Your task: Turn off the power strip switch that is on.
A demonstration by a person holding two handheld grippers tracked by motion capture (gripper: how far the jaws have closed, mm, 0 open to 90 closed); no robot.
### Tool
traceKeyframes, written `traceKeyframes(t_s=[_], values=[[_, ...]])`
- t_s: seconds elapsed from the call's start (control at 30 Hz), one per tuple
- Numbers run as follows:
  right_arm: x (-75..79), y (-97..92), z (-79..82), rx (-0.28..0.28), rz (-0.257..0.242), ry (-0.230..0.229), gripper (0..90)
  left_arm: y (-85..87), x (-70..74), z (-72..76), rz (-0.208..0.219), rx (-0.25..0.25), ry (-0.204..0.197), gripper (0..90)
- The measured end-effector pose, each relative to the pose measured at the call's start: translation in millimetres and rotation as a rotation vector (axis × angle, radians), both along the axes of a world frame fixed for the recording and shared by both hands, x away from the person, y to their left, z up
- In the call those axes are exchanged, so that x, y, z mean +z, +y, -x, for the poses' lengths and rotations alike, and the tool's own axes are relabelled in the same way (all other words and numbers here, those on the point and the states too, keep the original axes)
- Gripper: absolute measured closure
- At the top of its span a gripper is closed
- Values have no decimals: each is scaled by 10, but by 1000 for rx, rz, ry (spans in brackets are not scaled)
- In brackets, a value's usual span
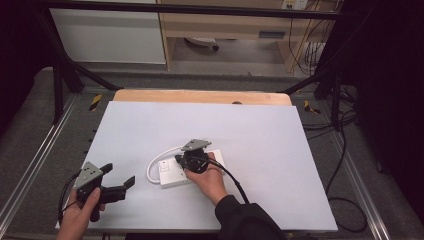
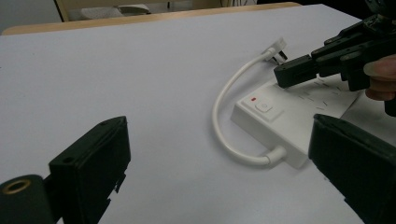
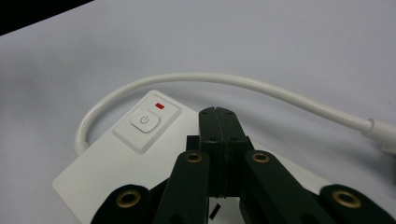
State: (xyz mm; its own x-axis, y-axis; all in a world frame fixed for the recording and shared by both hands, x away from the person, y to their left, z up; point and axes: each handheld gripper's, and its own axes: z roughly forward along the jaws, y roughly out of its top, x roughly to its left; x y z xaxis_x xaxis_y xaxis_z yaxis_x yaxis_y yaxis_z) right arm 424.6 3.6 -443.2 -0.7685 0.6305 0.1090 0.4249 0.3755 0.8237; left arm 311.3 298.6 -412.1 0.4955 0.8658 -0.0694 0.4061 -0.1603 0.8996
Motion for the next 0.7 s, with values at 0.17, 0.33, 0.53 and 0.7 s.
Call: traceKeyframes(t_s=[0.17, 0.33, 0.53, 0.7], values=[[3, 5, -1, 1, 7, -4, 900, -2, 0, 1, 2, 0, 0, 55], [-7, 15, 0, 10, 18, -8, 900, -4, -2, 0, 0, -1, 1, 55], [2, 11, -11, 15, 13, 2, 900, 4, 2, 3, 2, -1, -1, 55], [65, -38, -37, -4, -21, -15, 900, 5, 1, 1, 2, -1, -1, 55]])
